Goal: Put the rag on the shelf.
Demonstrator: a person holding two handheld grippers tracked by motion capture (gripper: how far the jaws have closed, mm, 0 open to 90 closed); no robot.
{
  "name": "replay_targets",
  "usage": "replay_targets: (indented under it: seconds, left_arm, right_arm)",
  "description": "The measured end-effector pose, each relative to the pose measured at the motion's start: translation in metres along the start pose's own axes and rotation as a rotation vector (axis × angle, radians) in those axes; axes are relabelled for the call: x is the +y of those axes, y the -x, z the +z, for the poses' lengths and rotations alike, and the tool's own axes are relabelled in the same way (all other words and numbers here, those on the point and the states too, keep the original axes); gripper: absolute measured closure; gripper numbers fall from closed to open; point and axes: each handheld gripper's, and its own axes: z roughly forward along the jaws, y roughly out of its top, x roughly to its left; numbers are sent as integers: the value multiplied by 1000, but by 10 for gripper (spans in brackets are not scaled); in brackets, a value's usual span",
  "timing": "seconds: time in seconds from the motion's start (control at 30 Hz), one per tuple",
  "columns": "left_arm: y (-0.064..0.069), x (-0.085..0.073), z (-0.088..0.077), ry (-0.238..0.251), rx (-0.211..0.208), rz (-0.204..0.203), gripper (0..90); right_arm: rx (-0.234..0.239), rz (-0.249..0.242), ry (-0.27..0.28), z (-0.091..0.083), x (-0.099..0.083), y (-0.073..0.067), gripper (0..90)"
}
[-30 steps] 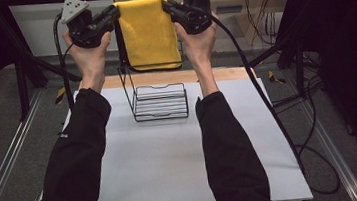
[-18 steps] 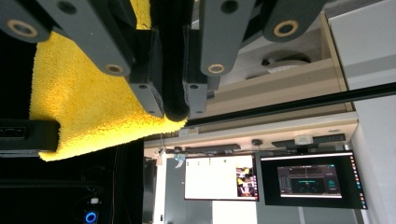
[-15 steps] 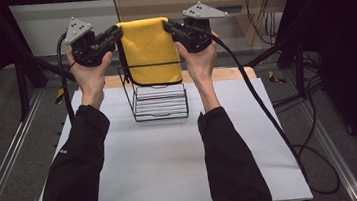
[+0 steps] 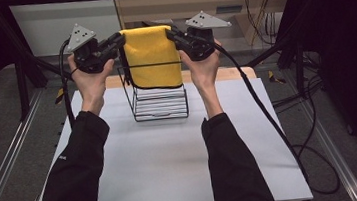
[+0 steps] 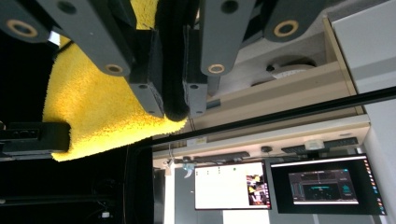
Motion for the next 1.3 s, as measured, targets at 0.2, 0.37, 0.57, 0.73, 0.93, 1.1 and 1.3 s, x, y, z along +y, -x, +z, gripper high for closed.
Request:
replay_targets:
  seconds: [0.2, 0.37, 0.57, 0.73, 0.93, 1.1, 1.3]
  left_arm:
    - [3, -6, -4, -5, -25, -3, 790]
    - [6, -9, -9, -14, -35, 9, 790]
    - [12, -12, -17, -31, -46, 26, 787]
    - [17, -18, -24, -46, -58, 27, 785]
    - [24, -24, -30, -74, -62, 21, 777]
    - [28, -34, -37, -102, -75, 16, 771]
    - [32, -45, -44, -144, -87, 22, 759]
  right_arm:
    - [2, -16, -11, -4, -4, -3, 839]
    - [9, -23, -19, -9, -6, -5, 838]
    - [21, -50, -28, -19, -12, -13, 836]
    - [33, -52, -34, -27, -18, -19, 836]
    - [46, -57, -62, -34, -26, -24, 836]
    - [67, -62, -97, -40, -32, -28, 834]
    - [92, -63, -132, -44, -38, -32, 831]
